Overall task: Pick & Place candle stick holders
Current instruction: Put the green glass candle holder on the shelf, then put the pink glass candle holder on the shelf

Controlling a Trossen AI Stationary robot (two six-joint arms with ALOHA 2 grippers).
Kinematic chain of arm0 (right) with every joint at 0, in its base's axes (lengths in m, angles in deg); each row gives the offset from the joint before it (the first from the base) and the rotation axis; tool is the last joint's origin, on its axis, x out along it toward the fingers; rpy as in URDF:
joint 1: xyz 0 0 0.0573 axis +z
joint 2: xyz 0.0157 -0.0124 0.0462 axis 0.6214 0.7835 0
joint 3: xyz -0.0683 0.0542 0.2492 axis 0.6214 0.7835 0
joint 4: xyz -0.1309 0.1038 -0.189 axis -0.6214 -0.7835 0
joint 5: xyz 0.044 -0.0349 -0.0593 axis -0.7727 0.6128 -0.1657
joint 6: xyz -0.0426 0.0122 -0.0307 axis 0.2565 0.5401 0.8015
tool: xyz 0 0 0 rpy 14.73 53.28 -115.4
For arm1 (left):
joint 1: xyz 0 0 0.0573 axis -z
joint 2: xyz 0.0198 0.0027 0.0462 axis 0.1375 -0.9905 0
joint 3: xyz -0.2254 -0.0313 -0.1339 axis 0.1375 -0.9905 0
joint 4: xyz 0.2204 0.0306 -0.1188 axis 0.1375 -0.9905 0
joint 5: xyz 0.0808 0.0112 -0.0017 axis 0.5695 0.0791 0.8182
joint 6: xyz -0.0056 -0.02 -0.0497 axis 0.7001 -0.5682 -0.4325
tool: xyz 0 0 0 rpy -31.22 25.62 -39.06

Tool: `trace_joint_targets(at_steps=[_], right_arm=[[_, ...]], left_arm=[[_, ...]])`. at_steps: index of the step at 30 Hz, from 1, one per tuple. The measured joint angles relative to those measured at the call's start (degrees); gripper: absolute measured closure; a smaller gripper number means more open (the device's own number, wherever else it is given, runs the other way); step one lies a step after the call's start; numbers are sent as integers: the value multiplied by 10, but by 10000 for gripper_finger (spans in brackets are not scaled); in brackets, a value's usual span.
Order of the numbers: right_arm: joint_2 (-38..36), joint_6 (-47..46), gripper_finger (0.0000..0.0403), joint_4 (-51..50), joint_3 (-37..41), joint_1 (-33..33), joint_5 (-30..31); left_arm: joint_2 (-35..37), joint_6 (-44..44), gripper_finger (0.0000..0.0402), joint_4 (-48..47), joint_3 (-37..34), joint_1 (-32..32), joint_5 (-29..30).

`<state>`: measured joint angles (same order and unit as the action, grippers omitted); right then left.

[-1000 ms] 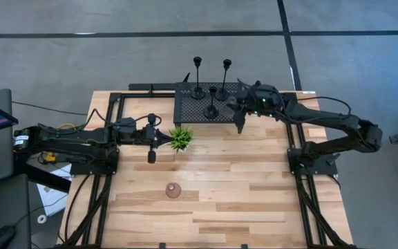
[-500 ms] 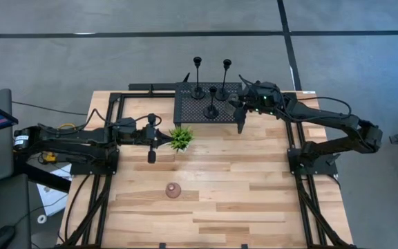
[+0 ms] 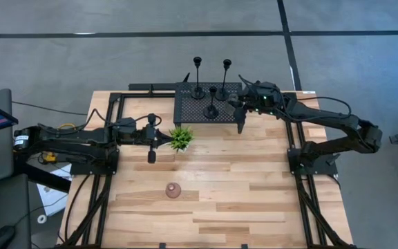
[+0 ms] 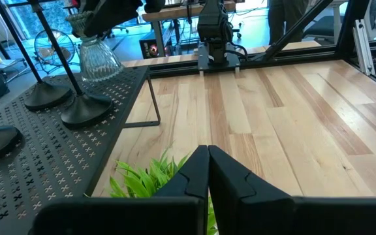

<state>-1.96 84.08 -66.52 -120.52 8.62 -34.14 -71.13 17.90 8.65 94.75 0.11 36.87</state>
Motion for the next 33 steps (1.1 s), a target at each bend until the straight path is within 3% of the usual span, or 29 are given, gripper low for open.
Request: trace_joint_targets(at_steps=[12,33], right_arm=[[62,5,260,35,-4,0,-1],[19,16,144,1,1,1,-10]], left_arm=[[0,0,395,0,0,0,0],[0,0,395,0,0,0,0]])
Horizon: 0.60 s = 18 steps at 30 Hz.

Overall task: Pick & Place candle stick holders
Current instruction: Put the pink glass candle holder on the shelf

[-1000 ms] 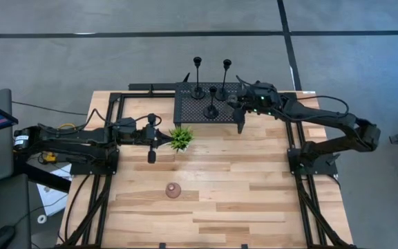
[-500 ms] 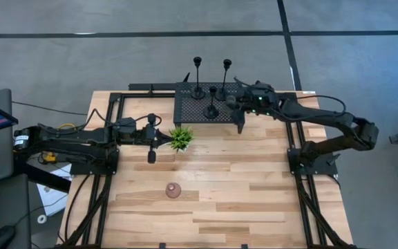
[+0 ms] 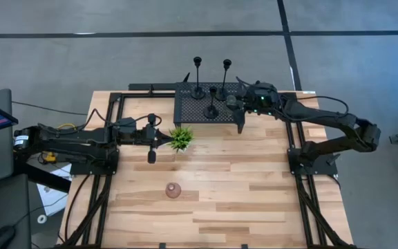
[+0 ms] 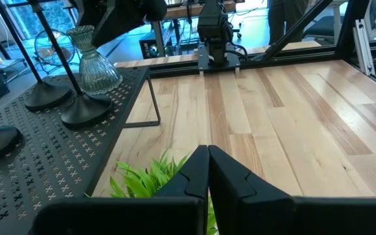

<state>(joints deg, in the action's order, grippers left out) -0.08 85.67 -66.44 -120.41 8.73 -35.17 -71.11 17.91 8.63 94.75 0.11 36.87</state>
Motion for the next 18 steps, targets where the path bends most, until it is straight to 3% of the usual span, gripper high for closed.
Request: trace_joint_targets(at_steps=[18], right_arm=[[-194,1,142,-129,-1,26,-7]], left_arm=[[0,0,395,0,0,0,0]])
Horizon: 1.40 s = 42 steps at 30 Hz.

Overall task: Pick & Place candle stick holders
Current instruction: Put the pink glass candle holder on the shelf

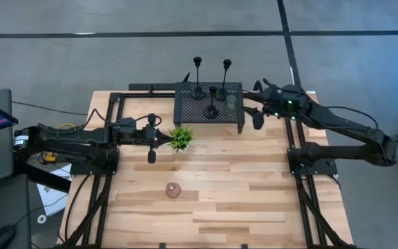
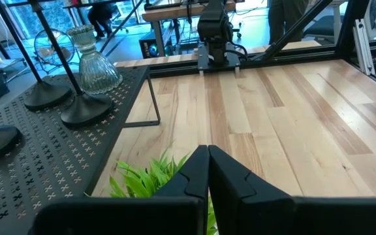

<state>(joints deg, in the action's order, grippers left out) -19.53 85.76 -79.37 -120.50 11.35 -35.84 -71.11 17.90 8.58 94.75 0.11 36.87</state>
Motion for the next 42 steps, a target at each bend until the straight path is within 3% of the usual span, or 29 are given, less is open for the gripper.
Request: trace_joint_targets(at_steps=[8,17,23,32,36,42], right_arm=[[-64,-50,143,-50,0,58,-50],[-72,-62,157,-94,0,131,-59],[-61,-64,212,-109,0,174,-59],[-58,-73,335,-130,0,238,-57],[-58,-53,385,-128,0,273,-16],[-59,-3,391,-32,42,317,36]], left_arm=[[0,0,395,0,0,0,0],[0,-2,395,0,0,0,0],[0,-2,395,0,0,0,0],[0,-2,395,-1,0,0,0],[0,-2,394,-1,0,0,0],[0,-3,395,-1,0,0,0]])
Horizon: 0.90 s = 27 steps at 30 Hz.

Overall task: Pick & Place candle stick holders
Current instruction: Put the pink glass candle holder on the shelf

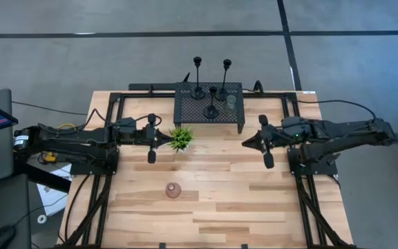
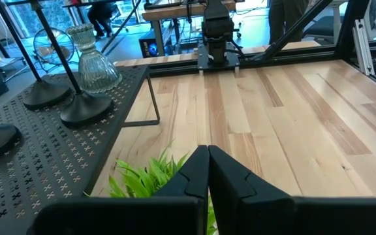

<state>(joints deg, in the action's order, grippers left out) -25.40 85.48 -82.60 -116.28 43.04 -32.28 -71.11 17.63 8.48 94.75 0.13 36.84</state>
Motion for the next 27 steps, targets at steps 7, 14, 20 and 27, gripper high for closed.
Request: trace_joint_targets(at_steps=[7,14,20,27], right_arm=[[-1,81,398,105,51,7,-3],[-1,120,401,250,132,-7,-76],[-1,92,402,346,210,-20,-82],[0,77,402,449,278,-25,-85]], left_arm=[[0,-2,395,-2,0,0,0],[0,-2,395,-2,0,0,0],[0,-2,394,-3,0,0,0],[-4,3,394,-11,-8,0,-16]])
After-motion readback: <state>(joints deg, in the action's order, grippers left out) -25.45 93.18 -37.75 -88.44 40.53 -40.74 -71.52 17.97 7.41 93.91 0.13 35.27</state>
